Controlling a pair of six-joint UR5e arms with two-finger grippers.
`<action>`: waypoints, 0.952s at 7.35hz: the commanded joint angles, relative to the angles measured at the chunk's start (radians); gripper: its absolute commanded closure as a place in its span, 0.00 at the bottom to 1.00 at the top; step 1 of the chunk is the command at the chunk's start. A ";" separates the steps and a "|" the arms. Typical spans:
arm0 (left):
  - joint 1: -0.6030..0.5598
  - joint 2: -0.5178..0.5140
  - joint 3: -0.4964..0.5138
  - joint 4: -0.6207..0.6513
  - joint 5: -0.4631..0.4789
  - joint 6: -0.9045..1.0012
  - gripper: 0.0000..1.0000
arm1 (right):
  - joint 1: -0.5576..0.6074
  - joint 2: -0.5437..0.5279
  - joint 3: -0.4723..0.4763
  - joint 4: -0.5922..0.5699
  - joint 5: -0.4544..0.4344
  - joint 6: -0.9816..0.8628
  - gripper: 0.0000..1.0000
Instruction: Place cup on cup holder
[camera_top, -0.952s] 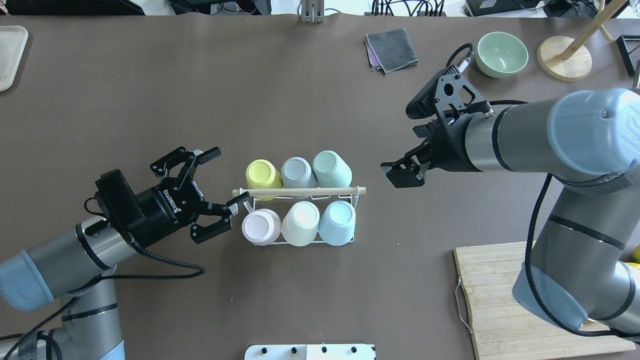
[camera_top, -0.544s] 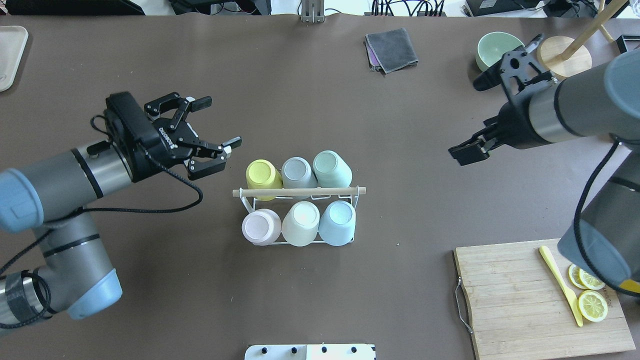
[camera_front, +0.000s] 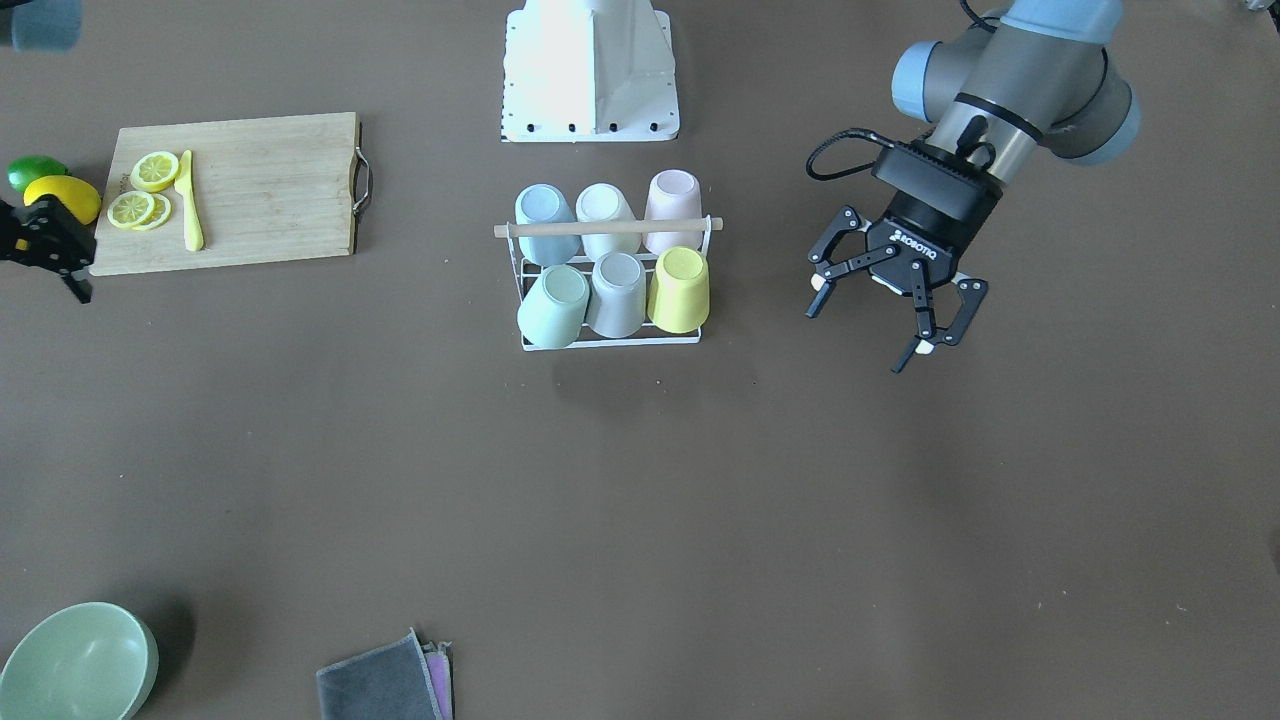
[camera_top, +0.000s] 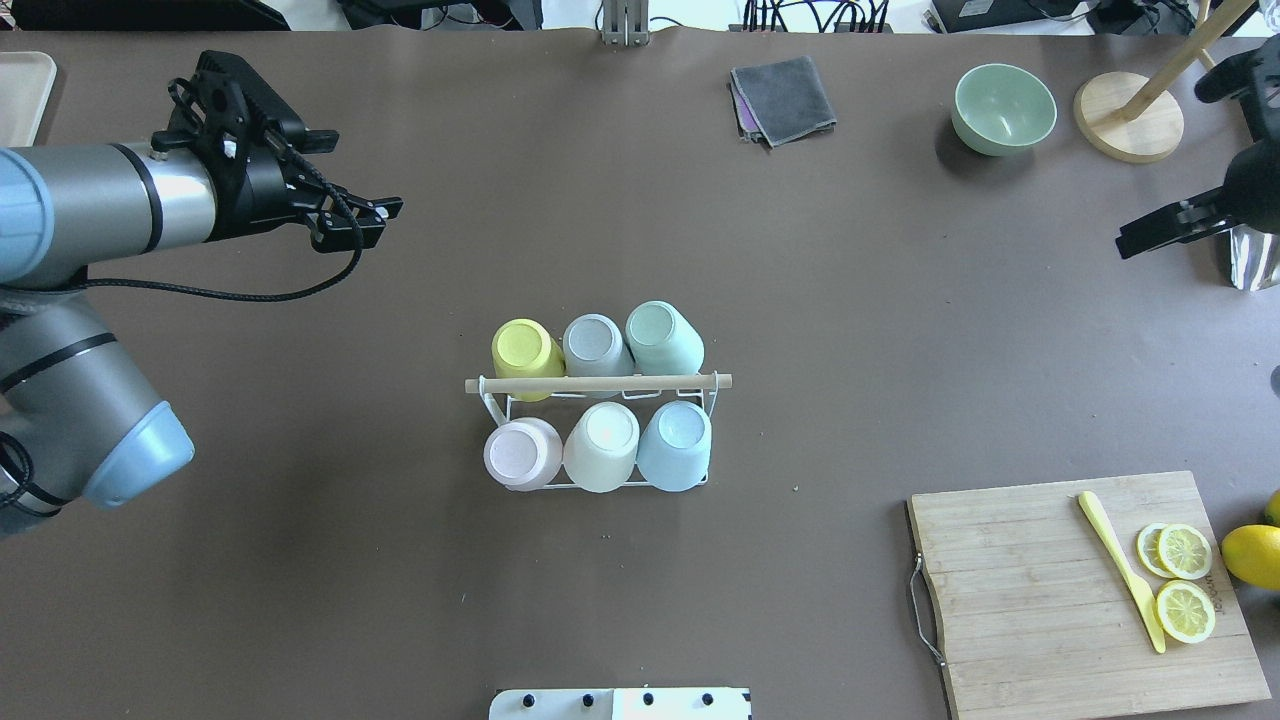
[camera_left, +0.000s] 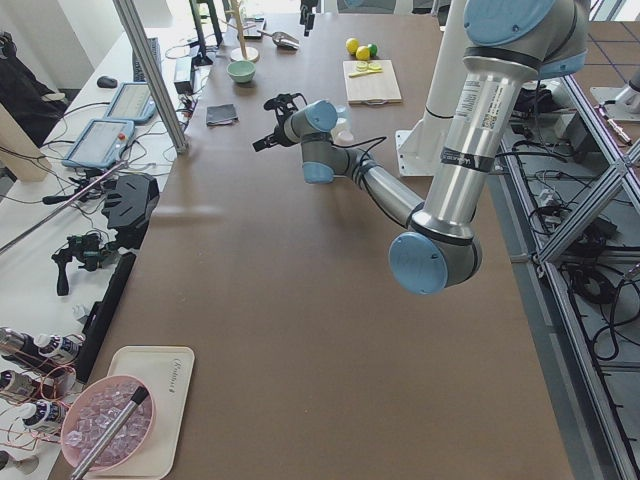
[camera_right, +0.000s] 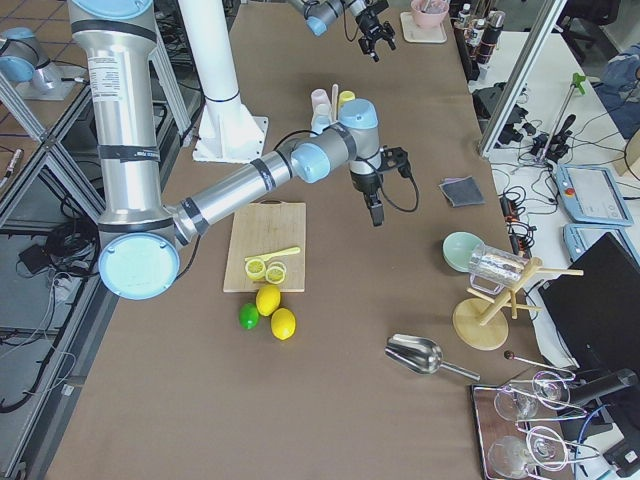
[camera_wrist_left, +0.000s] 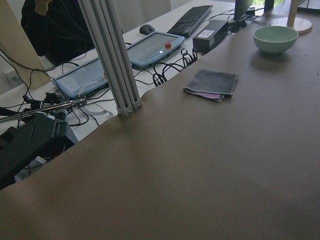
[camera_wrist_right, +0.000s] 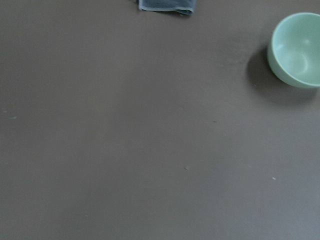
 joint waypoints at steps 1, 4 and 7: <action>-0.135 0.030 -0.037 0.295 -0.310 -0.014 0.02 | 0.202 -0.090 -0.187 -0.001 0.053 -0.005 0.00; -0.215 0.102 0.005 0.637 -0.416 0.017 0.01 | 0.392 -0.150 -0.407 0.009 0.145 -0.010 0.00; -0.266 0.186 0.082 0.671 -0.451 0.043 0.01 | 0.430 -0.150 -0.363 0.008 0.185 -0.164 0.00</action>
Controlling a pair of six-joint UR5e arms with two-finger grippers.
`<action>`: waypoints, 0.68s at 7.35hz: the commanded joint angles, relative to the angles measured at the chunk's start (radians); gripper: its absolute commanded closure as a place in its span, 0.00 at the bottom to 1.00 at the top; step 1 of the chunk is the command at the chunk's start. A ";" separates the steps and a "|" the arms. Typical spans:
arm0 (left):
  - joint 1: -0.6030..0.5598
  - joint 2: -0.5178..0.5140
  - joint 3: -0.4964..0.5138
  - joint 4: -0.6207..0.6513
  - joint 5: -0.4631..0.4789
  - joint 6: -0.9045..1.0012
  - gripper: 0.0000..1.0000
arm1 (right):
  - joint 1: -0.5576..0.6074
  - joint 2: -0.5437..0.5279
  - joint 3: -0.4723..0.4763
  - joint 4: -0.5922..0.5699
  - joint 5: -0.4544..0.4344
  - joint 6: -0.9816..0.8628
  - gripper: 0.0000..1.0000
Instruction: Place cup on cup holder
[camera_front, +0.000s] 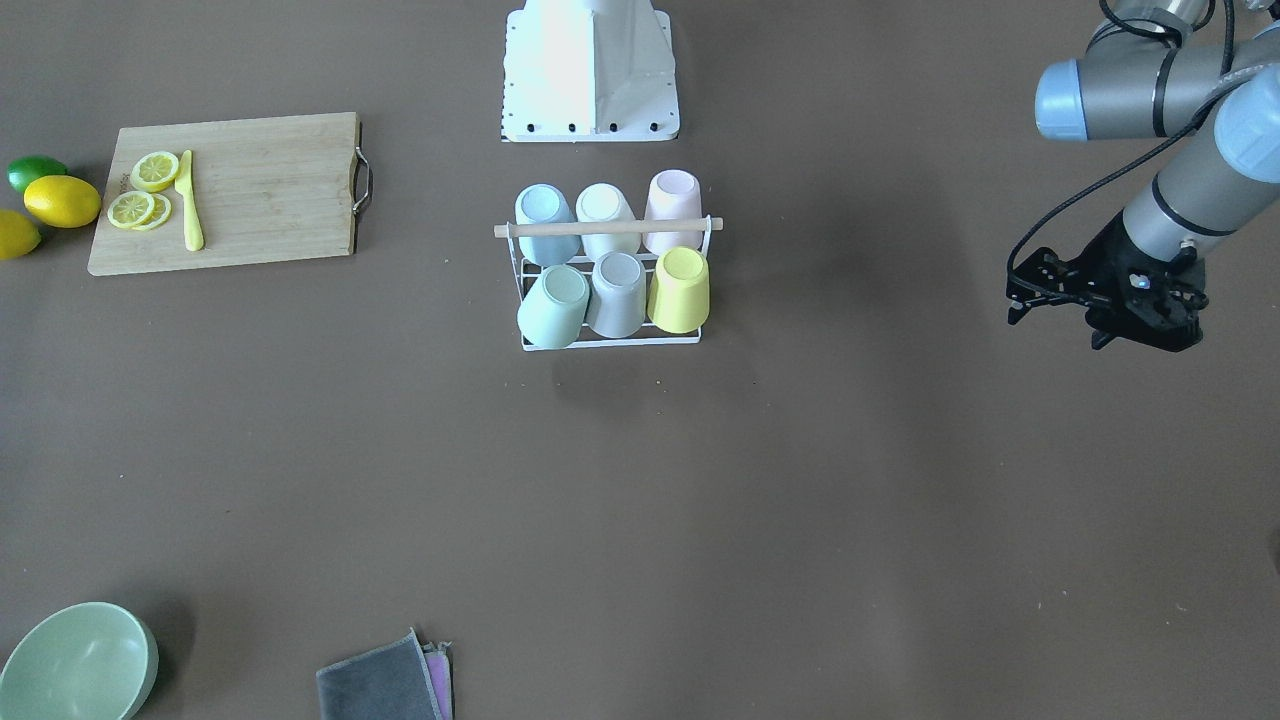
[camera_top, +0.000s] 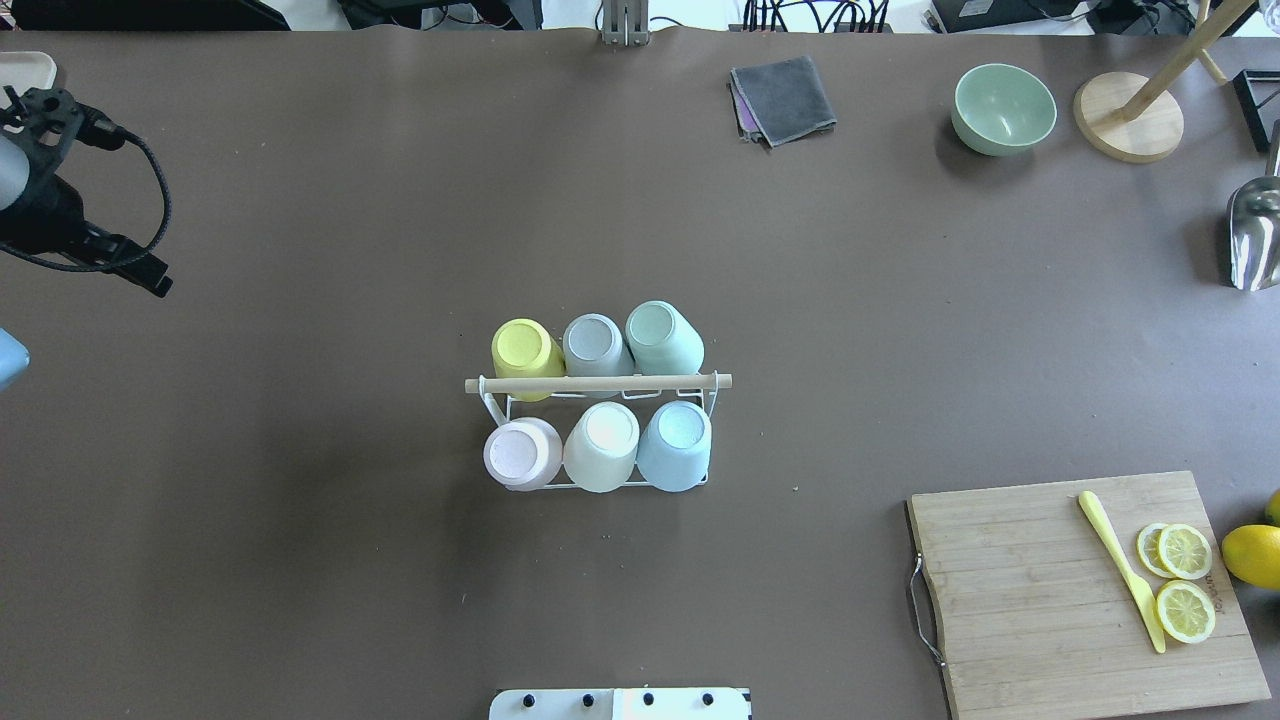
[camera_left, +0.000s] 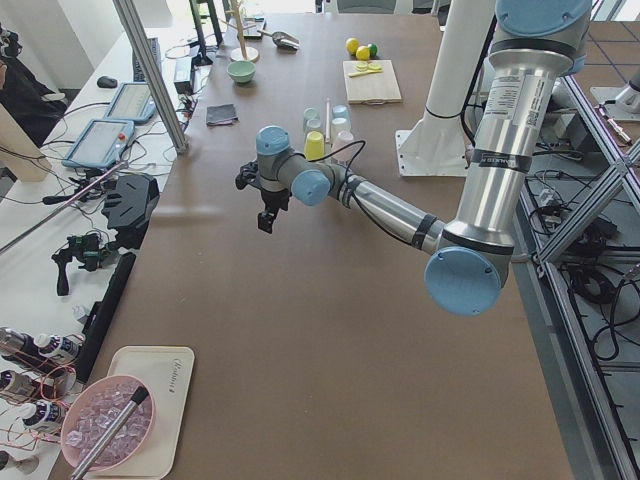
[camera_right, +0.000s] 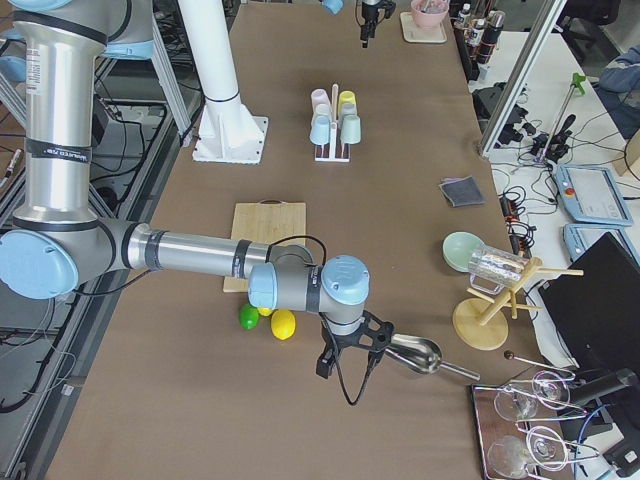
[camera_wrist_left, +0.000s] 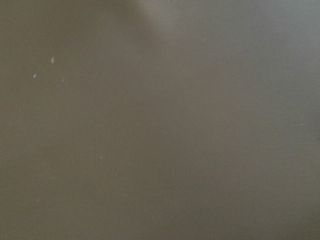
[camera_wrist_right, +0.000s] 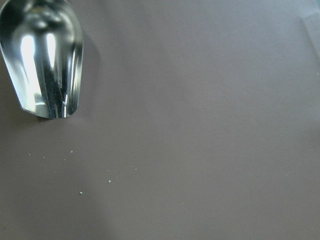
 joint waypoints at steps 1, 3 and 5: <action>-0.073 0.095 0.030 0.002 -0.043 0.007 0.01 | 0.001 0.013 0.016 -0.001 0.027 -0.151 0.00; -0.210 0.178 0.014 -0.002 -0.044 0.021 0.01 | -0.025 0.034 0.019 -0.001 0.027 -0.222 0.00; -0.321 0.256 0.015 0.004 -0.043 0.221 0.01 | -0.030 0.038 0.019 -0.003 0.028 -0.259 0.00</action>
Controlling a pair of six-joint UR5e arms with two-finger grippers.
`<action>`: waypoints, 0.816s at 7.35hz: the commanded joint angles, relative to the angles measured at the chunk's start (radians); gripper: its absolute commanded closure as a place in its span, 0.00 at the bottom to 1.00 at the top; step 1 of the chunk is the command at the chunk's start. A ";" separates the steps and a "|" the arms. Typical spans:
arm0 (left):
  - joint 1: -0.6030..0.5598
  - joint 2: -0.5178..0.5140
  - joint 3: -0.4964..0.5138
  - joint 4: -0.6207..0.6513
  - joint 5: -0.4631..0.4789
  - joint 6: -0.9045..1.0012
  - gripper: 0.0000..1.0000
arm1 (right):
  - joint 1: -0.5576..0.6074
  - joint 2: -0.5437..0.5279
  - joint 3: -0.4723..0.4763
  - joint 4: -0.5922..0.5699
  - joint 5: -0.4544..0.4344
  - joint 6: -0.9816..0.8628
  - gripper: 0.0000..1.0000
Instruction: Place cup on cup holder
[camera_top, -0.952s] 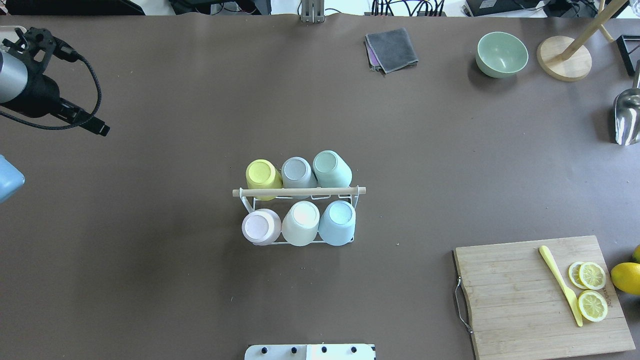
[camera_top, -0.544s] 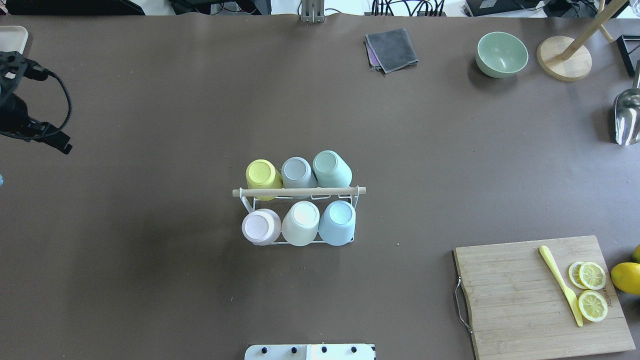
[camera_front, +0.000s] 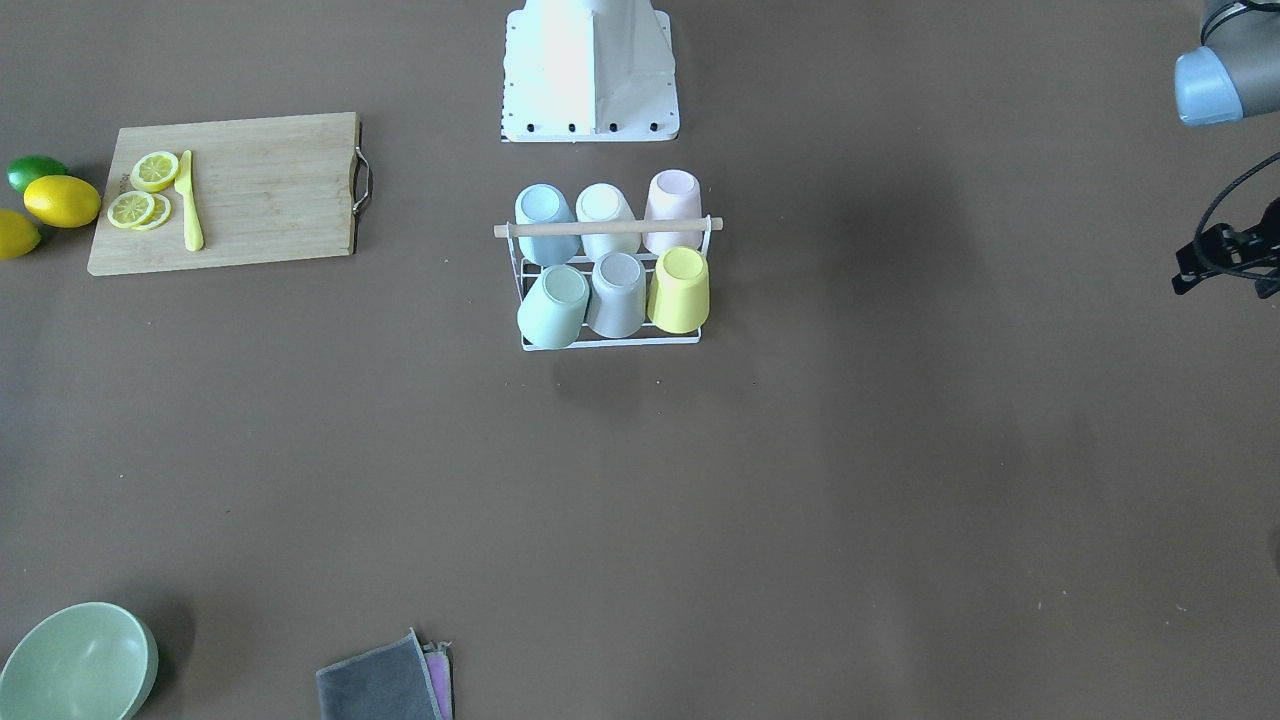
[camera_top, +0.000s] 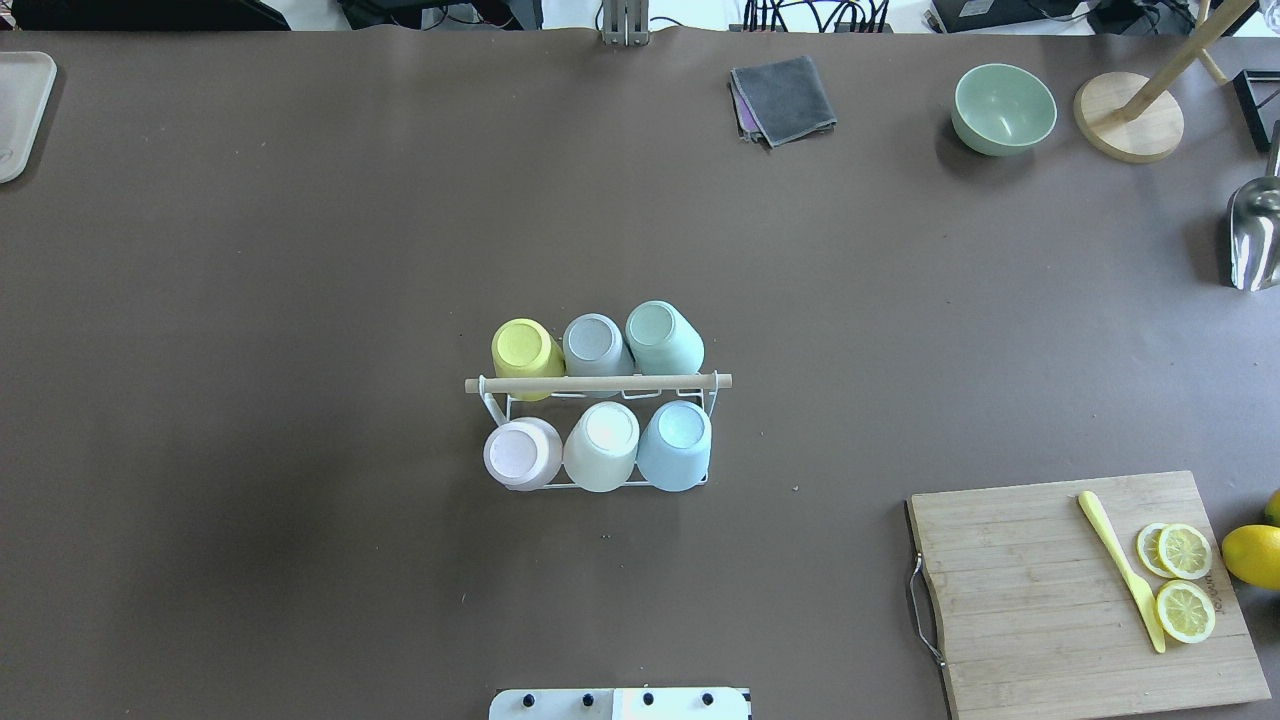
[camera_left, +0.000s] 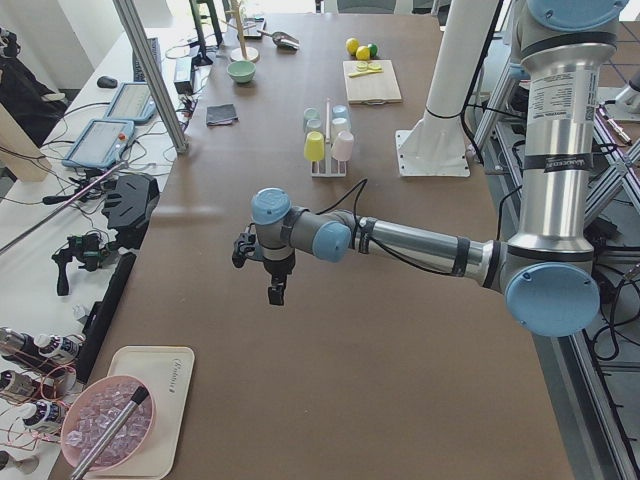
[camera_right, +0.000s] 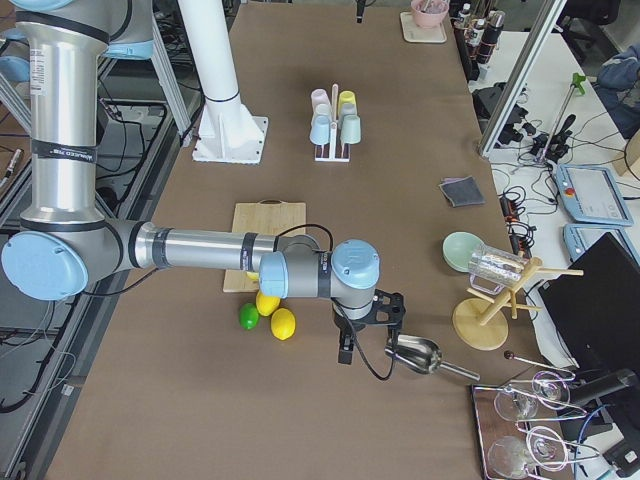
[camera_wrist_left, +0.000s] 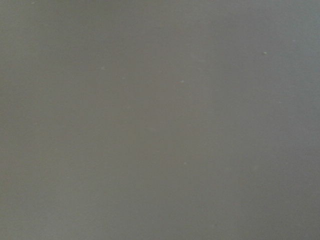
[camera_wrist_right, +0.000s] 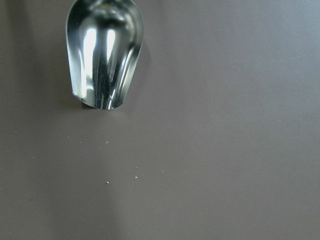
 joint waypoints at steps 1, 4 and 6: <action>-0.131 0.088 -0.001 0.001 0.002 0.149 0.01 | -0.004 0.001 -0.001 0.000 0.002 -0.019 0.00; -0.195 0.106 0.036 0.007 0.014 0.241 0.01 | -0.004 0.001 0.004 0.002 0.018 -0.021 0.00; -0.211 0.109 0.044 0.004 0.012 0.238 0.01 | -0.004 0.001 0.004 0.002 0.018 -0.021 0.00</action>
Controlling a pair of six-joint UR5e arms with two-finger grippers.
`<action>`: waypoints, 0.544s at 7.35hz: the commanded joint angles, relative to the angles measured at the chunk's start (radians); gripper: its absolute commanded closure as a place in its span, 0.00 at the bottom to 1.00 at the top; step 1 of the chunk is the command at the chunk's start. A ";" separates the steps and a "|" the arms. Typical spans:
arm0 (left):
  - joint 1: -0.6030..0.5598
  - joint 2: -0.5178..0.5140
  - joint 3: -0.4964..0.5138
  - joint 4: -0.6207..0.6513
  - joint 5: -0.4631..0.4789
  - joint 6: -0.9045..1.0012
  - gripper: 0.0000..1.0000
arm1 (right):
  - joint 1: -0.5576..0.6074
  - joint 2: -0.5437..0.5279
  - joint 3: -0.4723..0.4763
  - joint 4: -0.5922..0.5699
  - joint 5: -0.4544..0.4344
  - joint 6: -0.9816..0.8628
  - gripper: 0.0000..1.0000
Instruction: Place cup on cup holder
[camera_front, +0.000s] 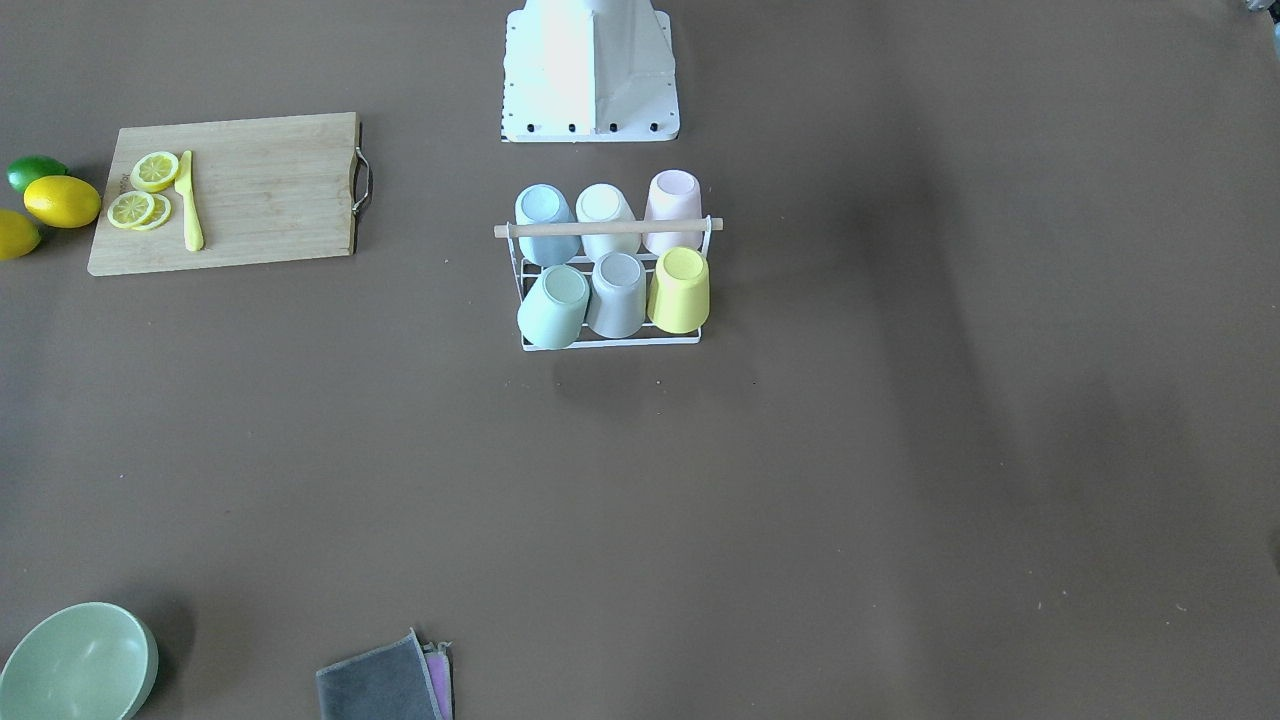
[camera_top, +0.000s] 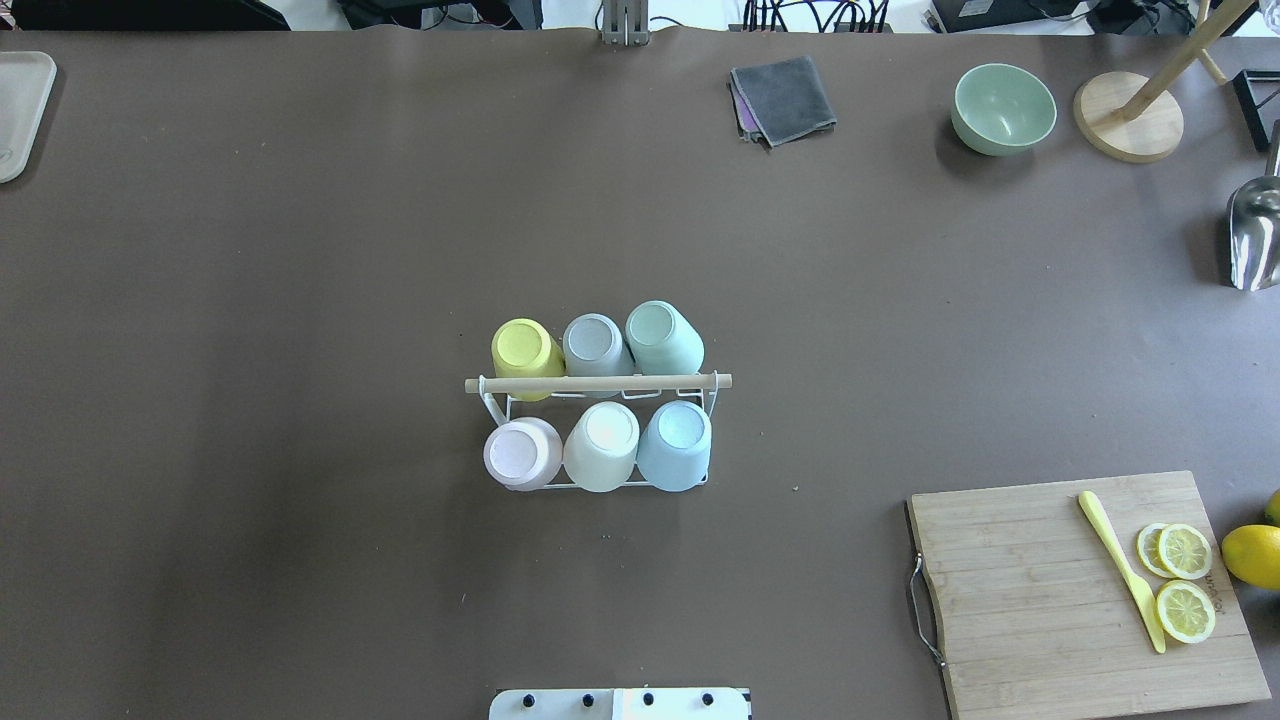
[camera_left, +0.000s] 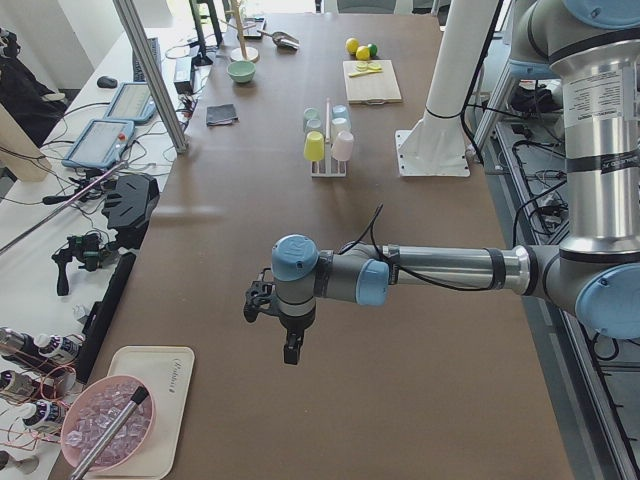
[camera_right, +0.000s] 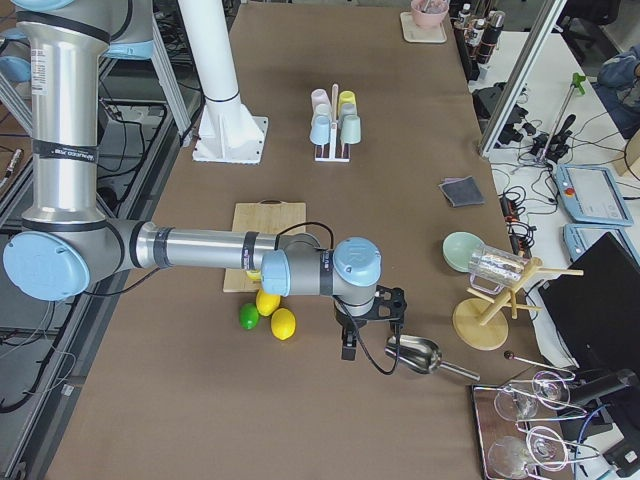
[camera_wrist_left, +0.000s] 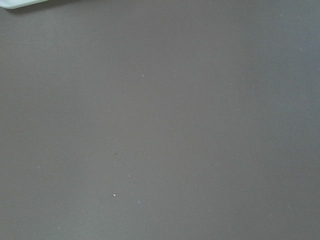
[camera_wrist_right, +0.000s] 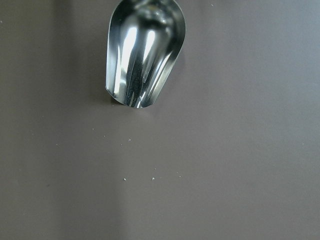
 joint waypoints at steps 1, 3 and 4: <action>-0.010 -0.005 0.025 -0.001 0.008 0.000 0.01 | 0.000 0.001 0.001 0.000 0.002 0.000 0.00; -0.011 -0.005 0.028 -0.004 0.021 -0.001 0.01 | 0.000 0.001 0.001 0.000 0.001 0.000 0.00; -0.011 0.000 0.030 -0.006 0.021 -0.001 0.01 | -0.002 0.001 0.001 0.000 0.001 0.000 0.00</action>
